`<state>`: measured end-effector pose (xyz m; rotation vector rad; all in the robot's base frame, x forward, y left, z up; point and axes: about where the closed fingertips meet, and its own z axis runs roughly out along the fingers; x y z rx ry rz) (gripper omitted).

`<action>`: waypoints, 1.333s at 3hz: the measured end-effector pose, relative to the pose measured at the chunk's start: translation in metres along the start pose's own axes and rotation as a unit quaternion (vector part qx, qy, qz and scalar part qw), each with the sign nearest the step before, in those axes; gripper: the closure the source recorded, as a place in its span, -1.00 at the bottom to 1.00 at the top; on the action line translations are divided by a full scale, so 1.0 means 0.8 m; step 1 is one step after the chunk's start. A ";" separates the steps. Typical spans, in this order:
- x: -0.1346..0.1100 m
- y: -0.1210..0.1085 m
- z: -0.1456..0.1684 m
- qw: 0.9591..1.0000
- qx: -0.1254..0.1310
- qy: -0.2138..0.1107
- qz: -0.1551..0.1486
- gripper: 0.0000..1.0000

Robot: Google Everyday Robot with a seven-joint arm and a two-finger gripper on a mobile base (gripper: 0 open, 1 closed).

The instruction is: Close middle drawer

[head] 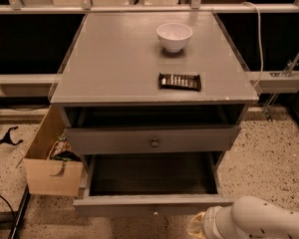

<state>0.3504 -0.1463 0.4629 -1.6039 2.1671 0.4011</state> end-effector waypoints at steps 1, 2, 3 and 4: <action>0.013 -0.012 0.032 1.000 0.013 -0.006 -0.003 1.00; 0.028 -0.027 0.062 0.999 0.040 -0.027 -0.005 1.00; 0.039 -0.036 0.074 0.997 0.056 -0.044 -0.003 1.00; 0.042 -0.045 0.087 0.995 0.067 -0.071 -0.006 1.00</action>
Offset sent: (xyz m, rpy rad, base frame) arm 0.0320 -0.0072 -0.0722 0.0347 -0.1288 -0.0533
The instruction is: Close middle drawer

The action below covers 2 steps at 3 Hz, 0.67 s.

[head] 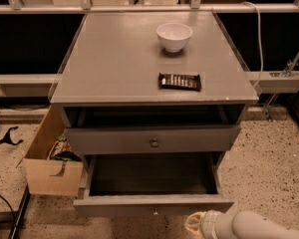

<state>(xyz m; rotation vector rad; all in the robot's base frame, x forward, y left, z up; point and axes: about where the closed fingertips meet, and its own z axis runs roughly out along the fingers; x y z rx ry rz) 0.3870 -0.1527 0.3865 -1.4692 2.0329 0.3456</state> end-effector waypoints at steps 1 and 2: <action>-0.002 -0.009 0.012 1.000 0.008 -0.026 -0.005 1.00; -0.013 -0.025 0.026 0.998 0.015 -0.051 -0.015 1.00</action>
Offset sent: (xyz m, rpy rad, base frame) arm 0.0371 0.0131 -0.0084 0.1044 -0.1039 0.0242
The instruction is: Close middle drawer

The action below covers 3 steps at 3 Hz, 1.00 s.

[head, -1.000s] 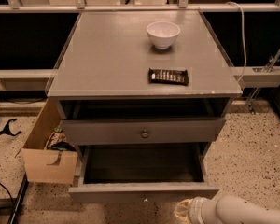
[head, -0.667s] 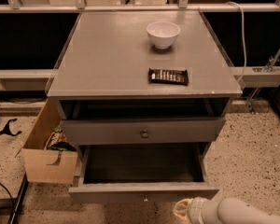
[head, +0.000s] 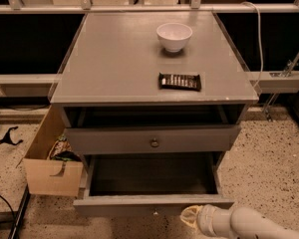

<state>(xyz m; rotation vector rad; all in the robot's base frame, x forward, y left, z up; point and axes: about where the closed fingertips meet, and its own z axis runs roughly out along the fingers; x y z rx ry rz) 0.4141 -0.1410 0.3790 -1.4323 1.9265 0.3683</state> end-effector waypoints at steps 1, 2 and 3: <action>-0.005 -0.010 0.008 1.000 0.004 -0.010 -0.005 1.00; -0.016 -0.026 0.020 1.000 0.010 -0.015 -0.013 1.00; -0.025 -0.037 0.027 1.000 0.013 -0.016 -0.018 1.00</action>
Offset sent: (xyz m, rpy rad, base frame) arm 0.0369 0.0133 0.0011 0.0169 -0.0535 0.0096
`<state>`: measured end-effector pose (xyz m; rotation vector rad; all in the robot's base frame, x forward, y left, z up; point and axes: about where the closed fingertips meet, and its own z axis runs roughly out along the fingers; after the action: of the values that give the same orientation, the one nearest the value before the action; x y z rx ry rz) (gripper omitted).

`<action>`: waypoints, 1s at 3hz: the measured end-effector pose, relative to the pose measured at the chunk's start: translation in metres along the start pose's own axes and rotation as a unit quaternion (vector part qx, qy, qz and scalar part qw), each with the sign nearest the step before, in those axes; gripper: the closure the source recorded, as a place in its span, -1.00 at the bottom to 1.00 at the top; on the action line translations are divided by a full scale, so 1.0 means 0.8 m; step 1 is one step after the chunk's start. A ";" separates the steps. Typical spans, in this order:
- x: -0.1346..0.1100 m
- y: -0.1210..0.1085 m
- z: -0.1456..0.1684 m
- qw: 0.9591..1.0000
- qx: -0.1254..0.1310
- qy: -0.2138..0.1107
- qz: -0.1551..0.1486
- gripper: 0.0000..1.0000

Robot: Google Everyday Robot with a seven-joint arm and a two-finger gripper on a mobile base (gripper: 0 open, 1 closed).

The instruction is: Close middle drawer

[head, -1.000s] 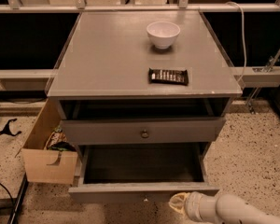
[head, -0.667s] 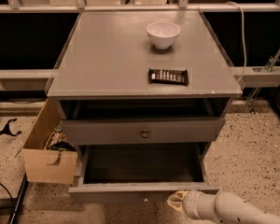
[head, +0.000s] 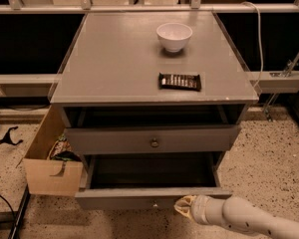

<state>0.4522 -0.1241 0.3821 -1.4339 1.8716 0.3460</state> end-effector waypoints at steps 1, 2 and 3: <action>-0.025 -0.036 0.043 1.000 -0.006 0.011 -0.020 1.00; -0.025 -0.036 0.043 1.000 -0.006 0.011 -0.020 1.00; -0.028 -0.054 0.057 1.000 0.012 0.002 -0.027 1.00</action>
Offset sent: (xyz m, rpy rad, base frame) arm 0.0757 0.0315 -0.0096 -0.0704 -0.0052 0.0288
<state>0.5115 -0.0945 0.3757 -1.4667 1.8307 0.2941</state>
